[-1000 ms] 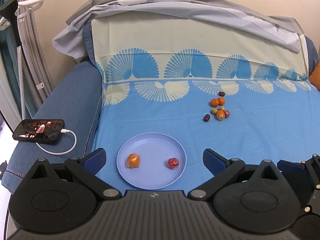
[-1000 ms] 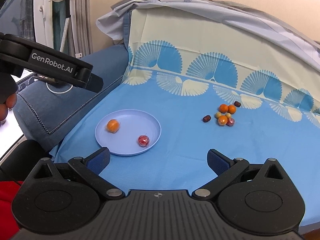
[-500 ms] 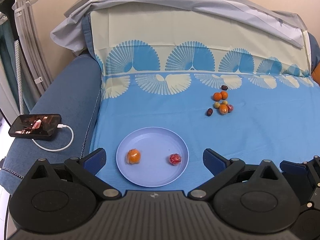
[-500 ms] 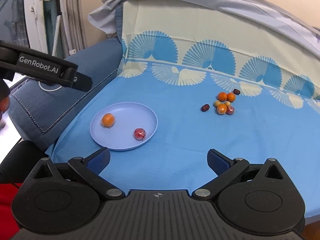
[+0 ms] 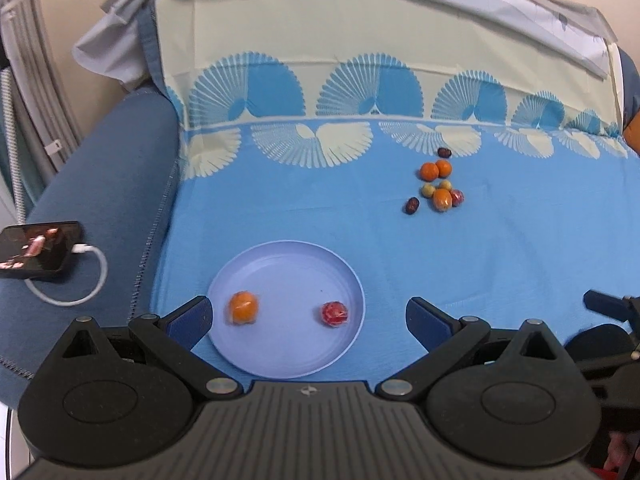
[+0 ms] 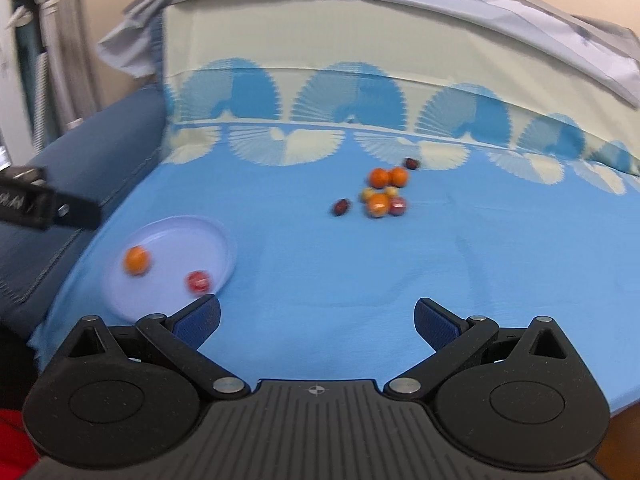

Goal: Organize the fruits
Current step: 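Grasp a red date with the left tool while the right tool grasps a wrapped red fruit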

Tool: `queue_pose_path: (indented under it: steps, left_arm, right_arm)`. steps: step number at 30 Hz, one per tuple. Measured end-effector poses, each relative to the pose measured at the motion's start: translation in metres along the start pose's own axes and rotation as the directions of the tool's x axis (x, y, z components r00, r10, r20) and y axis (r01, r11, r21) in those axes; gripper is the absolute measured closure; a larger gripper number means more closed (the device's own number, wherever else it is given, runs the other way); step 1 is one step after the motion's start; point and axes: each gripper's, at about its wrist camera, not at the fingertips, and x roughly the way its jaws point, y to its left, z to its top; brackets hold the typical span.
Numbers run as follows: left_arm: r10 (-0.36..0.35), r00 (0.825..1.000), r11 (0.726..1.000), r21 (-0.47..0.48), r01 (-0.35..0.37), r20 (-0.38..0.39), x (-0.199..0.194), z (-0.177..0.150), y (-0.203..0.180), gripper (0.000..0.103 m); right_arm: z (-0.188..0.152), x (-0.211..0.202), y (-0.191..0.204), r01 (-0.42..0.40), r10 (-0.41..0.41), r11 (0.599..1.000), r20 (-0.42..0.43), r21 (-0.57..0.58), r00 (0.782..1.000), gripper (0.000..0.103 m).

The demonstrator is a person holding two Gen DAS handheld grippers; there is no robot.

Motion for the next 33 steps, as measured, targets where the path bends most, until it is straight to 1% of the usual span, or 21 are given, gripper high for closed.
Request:
queue_pose_path:
  steps: [2,7,11,13,15,19,22,24,27,30,31,33]
  left_arm:
    - [-0.013,1.0,1.0,0.004,0.013,-0.014,0.013,0.007,-0.005,0.0]
    - [-0.063,0.995,0.997,0.048,0.066,-0.074,0.062,0.034,-0.029,0.0]
    - [-0.104,0.99,0.99,0.086,0.113,-0.1,0.111,0.057,-0.053,0.0]
    - [-0.126,0.985,0.985,0.105,0.138,-0.114,0.142,0.071,-0.067,0.0]
    - [-0.152,0.982,0.979,0.122,0.165,-0.112,0.173,0.081,-0.08,0.0]
    - [-0.159,0.978,0.966,0.182,0.183,-0.138,0.242,0.1,-0.109,0.0]
    - [-0.113,0.981,0.951,0.268,0.152,-0.156,0.287,0.107,-0.127,0.0]
    - [-0.096,0.982,0.938,0.315,0.145,-0.165,0.308,0.11,-0.133,0.0]
    - [-0.116,0.977,0.918,0.355,0.175,-0.181,0.332,0.112,-0.138,0.0]
    - [-0.132,0.965,0.9,0.381,0.212,-0.227,0.357,0.113,-0.144,0.0]
    - [-0.152,0.96,0.904,0.36,0.232,-0.236,0.363,0.116,-0.141,0.0]
    - [-0.202,0.94,0.915,0.289,0.282,-0.276,0.374,0.122,-0.132,0.0]
  right_arm:
    - [0.004,0.011,-0.012,0.035,-0.035,0.999,0.002,0.021,0.999,0.001]
    - [0.015,0.054,-0.05,0.121,-0.122,0.989,0.006,0.081,0.992,0.001]
    - [0.027,0.102,-0.081,0.186,-0.189,0.975,0.019,0.121,0.982,0.001]
    - [0.032,0.131,-0.094,0.211,-0.215,0.97,0.023,0.117,0.976,0.001]
    - [0.036,0.163,-0.105,0.224,-0.227,0.969,0.018,0.105,0.974,0.001]
    - [0.043,0.222,-0.122,0.224,-0.222,0.969,-0.029,0.108,0.975,0.001]
    - [0.045,0.259,-0.126,0.233,-0.228,0.97,-0.069,0.07,0.971,0.001]
    - [0.047,0.278,-0.129,0.228,-0.224,0.973,-0.081,0.044,0.971,0.001]
    - [0.051,0.301,-0.13,0.18,-0.178,0.983,-0.082,0.026,0.981,0.001]
    - [0.059,0.322,-0.129,0.157,-0.155,0.987,-0.059,0.022,0.986,0.001]
    - [0.061,0.329,-0.13,0.147,-0.146,0.989,-0.046,0.018,0.988,0.001]
    - [0.061,0.335,-0.136,0.134,-0.133,0.989,-0.026,0.067,0.991,0.001]
